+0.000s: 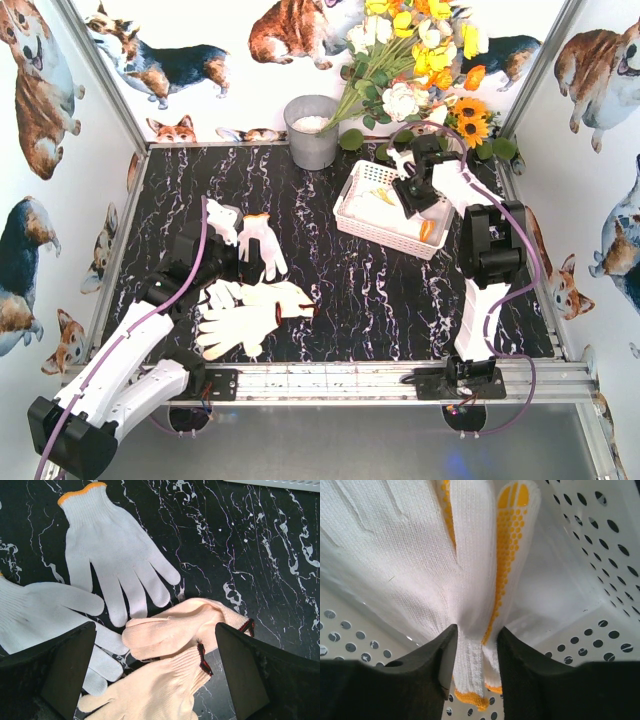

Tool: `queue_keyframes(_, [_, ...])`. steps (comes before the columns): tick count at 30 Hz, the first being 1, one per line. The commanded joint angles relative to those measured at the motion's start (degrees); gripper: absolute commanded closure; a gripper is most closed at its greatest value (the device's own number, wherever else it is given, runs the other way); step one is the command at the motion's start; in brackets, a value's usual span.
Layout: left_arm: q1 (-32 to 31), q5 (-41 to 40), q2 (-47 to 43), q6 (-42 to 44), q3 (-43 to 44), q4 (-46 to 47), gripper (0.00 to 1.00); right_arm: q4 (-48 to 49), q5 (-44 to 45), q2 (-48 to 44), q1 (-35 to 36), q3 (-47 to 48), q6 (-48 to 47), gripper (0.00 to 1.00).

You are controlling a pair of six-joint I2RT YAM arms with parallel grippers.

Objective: Put the gloves into the storage basket
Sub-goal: Place the glove in the bin.

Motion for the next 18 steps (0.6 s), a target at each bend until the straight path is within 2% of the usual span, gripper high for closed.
queue_keyframes(1, [0.81, -0.02, -0.29, 0.64, -0.41, 0.99, 0.00, 3.12, -0.27, -1.64, -0.08, -0.92, 0.89, 0.64])
queue_keyframes(4, [0.79, -0.04, -0.17, 0.63, -0.41, 0.99, 0.00, 3.65, -1.56, -1.24, -0.08, -1.51, 1.75, 0.67])
queue_keyframes(10, [0.81, -0.08, -0.07, 0.64, -0.41, 1.08, 0.00, 5.07, -2.60, -1.78, 0.00, -2.17, 3.27, 0.65])
queue_keyframes(14, [0.81, -0.64, -0.21, 0.64, -0.39, 1.01, 0.00, 7.07, -1.43, -5.50, 0.01, -3.96, 4.15, 0.47])
queue_keyframes(18, [0.84, -2.61, -1.57, 0.36, -0.45, 1.07, 0.00, 9.63, 0.55, -11.73, 0.01, -6.78, 5.50, 0.37])
